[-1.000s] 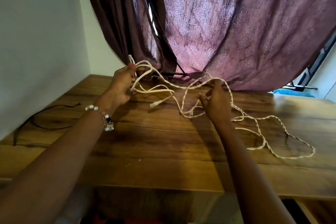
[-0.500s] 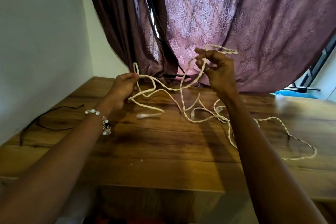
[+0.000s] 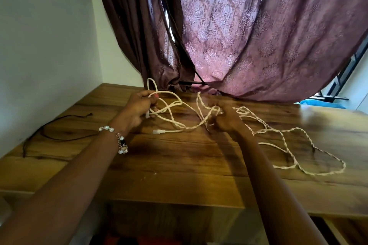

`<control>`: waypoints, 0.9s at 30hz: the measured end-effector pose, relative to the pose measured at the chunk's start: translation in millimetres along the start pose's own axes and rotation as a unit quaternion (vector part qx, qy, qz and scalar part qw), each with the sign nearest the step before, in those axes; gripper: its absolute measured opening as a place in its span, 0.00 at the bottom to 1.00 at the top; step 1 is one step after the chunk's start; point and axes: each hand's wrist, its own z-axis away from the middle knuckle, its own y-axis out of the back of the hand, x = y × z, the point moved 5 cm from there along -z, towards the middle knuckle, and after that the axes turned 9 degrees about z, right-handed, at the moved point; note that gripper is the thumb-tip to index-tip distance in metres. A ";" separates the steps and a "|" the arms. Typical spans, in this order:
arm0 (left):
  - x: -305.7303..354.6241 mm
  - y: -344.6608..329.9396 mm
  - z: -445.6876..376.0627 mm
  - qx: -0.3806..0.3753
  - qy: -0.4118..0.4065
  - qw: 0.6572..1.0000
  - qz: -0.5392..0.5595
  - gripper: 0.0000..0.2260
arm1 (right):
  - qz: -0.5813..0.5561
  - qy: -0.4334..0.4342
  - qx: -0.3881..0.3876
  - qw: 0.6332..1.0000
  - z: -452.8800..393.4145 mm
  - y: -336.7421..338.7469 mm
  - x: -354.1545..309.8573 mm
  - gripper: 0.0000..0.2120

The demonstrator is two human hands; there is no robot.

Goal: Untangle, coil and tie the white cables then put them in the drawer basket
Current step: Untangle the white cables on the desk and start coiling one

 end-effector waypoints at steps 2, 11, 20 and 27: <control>-4.8 -1.3 0.6 -0.011 0.017 1.000 0.005 0.05 | -0.022 -0.036 0.013 0.999 -4.1 1.4 7.1 0.12; -17.6 8.1 -12.0 0.034 0.037 0.995 0.084 0.09 | 0.033 -0.001 -0.273 0.961 33.8 15.3 -11.9 0.26; -18.6 8.9 -10.2 0.017 0.075 0.992 0.101 0.07 | 0.256 0.070 0.099 0.959 -2.0 35.3 -28.5 0.05; -7.8 16.8 -5.5 -0.023 0.074 0.993 0.087 0.10 | 0.318 0.035 -0.049 0.946 -26.2 10.0 8.2 0.33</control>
